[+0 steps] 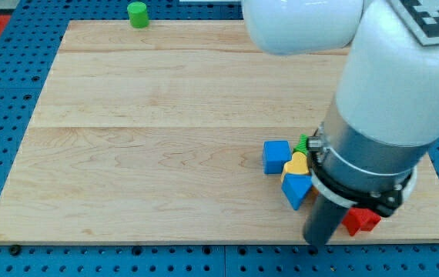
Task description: Push the red blocks into the group of blocks
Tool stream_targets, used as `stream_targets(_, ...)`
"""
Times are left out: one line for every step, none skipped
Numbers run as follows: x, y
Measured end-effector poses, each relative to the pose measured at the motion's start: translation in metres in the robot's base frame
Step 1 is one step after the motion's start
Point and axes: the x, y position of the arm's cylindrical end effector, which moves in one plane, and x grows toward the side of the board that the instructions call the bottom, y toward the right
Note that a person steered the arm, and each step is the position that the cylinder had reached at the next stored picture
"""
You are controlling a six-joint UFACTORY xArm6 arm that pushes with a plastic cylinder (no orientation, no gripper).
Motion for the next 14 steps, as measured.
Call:
stream_targets(-0.011,-0.067)
stream_targets(-0.033,-0.125)
stream_targets(-0.081,-0.153)
stream_targets(-0.139,-0.157)
stream_targets(-0.196,-0.151)
stream_targets(-0.25,-0.108)
stream_targets(-0.282,-0.058)
stream_targets(-0.276,0.018)
stream_targets(-0.243,0.093)
stream_targets(-0.194,0.159)
stream_targets(-0.132,0.21)
stream_targets(-0.06,0.243)
stream_targets(-0.005,0.224)
stream_targets(-0.001,0.199)
